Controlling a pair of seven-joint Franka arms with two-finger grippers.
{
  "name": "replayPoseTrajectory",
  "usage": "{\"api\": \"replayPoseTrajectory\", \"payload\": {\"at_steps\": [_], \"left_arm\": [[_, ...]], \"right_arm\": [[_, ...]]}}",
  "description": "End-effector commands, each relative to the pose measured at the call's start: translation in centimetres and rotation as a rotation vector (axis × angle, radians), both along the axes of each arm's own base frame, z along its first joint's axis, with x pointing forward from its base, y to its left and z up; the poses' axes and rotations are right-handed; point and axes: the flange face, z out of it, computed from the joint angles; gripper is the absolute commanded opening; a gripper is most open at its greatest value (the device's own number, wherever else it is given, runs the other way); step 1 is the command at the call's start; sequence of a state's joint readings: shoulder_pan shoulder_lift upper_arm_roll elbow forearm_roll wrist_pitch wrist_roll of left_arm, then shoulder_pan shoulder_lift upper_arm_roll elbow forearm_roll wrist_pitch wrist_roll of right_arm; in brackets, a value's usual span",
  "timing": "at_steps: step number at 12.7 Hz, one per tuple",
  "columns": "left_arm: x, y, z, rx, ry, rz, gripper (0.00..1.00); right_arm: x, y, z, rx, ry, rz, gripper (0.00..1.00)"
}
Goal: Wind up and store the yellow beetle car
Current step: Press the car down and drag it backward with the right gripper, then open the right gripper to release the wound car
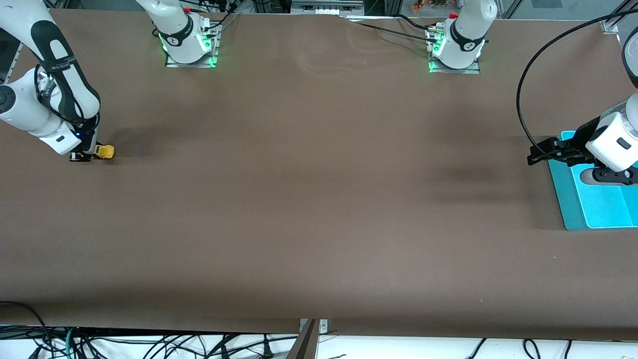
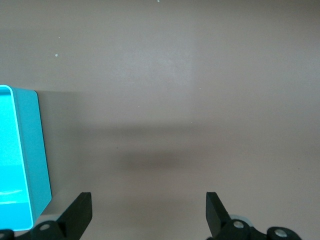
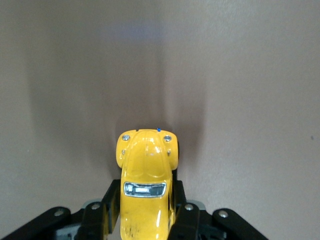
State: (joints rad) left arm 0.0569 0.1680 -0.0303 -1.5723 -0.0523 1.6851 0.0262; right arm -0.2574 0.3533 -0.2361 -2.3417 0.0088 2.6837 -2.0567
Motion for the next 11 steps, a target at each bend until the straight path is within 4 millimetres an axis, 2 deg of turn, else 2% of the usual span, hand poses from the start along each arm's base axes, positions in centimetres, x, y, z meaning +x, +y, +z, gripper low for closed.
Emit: {"api": "replayPoseTrajectory", "payload": {"at_steps": [1,2,3,4,5,6,7,8,9,11], "left_arm": [[0.3,-0.2,0.5,-0.026,0.000,-0.008,1.00],[0.3,-0.2,0.5,-0.026,0.000,-0.008,1.00],[0.3,-0.2,0.5,-0.026,0.002,-0.008,1.00],[0.3,-0.2,0.5,-0.026,0.000,-0.010,1.00],[0.3,-0.2,0.5,-0.027,0.001,-0.010,1.00],[0.3,-0.2,0.5,-0.026,0.000,-0.010,1.00],[0.3,-0.2,0.5,-0.026,0.000,-0.010,1.00],[0.3,-0.2,0.5,-0.027,0.001,-0.010,1.00],[0.3,-0.2,0.5,-0.027,0.001,-0.010,1.00],[0.3,-0.2,0.5,-0.027,0.001,-0.010,1.00]], "right_arm": [[-3.1,-2.0,-4.1,0.022,0.083,-0.005,0.11],[-2.9,-1.9,-3.9,0.023,0.081,-0.003,0.16],[-2.8,-2.0,-3.7,0.021,0.077,-0.002,0.28],[-2.3,-1.8,-2.5,0.017,0.056,0.008,0.56],[-1.2,-1.2,-0.1,0.013,0.022,0.033,1.00],[-0.2,0.1,2.5,0.030,0.015,0.047,1.00],[1.8,1.8,5.3,0.043,0.003,0.085,1.00],[3.2,2.2,7.0,0.055,0.017,0.097,1.00],[3.9,2.2,7.7,0.071,0.049,0.091,1.00],[5.0,3.9,8.4,0.079,0.074,0.069,1.00]]}}
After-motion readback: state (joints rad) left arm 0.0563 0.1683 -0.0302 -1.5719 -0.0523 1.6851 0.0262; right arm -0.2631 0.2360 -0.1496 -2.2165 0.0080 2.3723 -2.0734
